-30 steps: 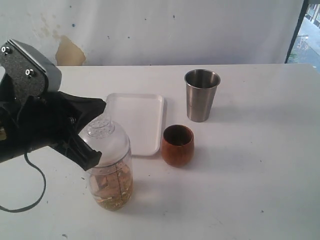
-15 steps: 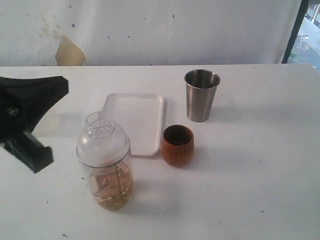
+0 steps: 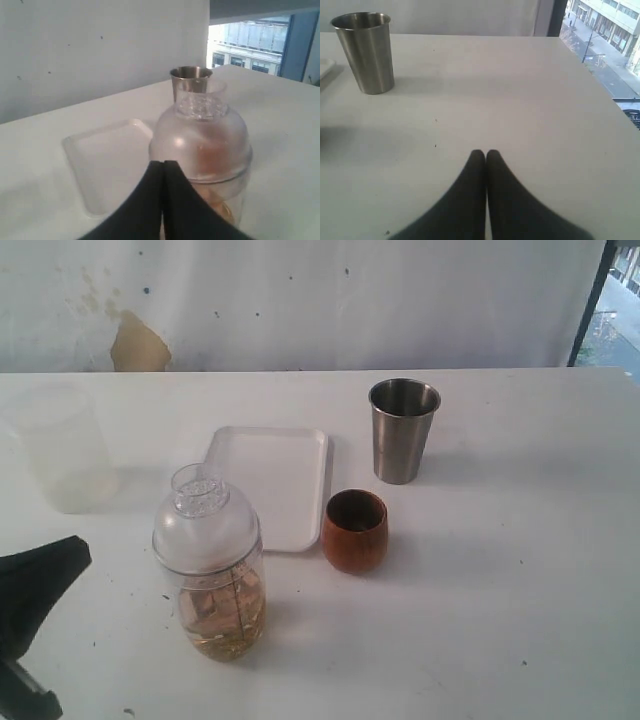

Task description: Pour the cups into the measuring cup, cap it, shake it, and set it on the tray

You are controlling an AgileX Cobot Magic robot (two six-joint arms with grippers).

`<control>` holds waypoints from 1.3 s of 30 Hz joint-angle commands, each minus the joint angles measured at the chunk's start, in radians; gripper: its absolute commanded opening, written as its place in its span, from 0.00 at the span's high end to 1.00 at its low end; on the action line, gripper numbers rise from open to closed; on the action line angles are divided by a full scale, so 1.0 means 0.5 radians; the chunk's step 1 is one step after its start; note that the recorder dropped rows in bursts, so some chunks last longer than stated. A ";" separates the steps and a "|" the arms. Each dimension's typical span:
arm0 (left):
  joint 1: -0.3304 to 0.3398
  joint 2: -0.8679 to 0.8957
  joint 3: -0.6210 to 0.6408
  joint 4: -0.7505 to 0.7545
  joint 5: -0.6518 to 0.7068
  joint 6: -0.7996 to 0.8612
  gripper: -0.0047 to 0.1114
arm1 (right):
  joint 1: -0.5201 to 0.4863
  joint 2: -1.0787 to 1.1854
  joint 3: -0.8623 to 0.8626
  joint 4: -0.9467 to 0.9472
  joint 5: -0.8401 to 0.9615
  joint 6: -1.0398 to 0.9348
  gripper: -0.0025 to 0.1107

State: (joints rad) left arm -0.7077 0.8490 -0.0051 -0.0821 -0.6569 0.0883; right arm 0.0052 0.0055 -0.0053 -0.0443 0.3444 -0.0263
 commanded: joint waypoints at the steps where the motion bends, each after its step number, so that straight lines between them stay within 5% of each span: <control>1: -0.005 0.058 0.010 0.333 0.031 -0.154 0.86 | -0.010 -0.011 0.011 -0.008 -0.016 0.008 0.98; 2: -0.005 0.083 0.010 0.333 0.025 -0.177 0.80 | -0.010 -0.011 0.011 -0.008 -0.016 0.008 0.98; 4: -0.005 0.244 0.010 0.318 -0.067 -0.177 0.37 | -0.010 -0.011 0.011 -0.008 -0.016 0.008 0.98; 6: -0.005 0.400 0.010 0.328 -0.121 -0.138 0.05 | -0.010 -0.011 0.011 -0.008 -0.016 0.008 0.98; 28: -0.005 1.399 -0.385 0.484 -0.460 -0.078 0.06 | -0.010 -0.011 0.011 -0.008 -0.016 0.008 0.98; 39: -0.005 1.752 -0.606 0.306 -0.741 -0.008 0.06 | -0.010 -0.011 0.011 -0.008 -0.016 0.008 0.98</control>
State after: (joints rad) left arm -0.7077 1.6889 -0.2739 0.1085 -0.9922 0.0721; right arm 0.0052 0.0055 -0.0053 -0.0443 0.3444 -0.0263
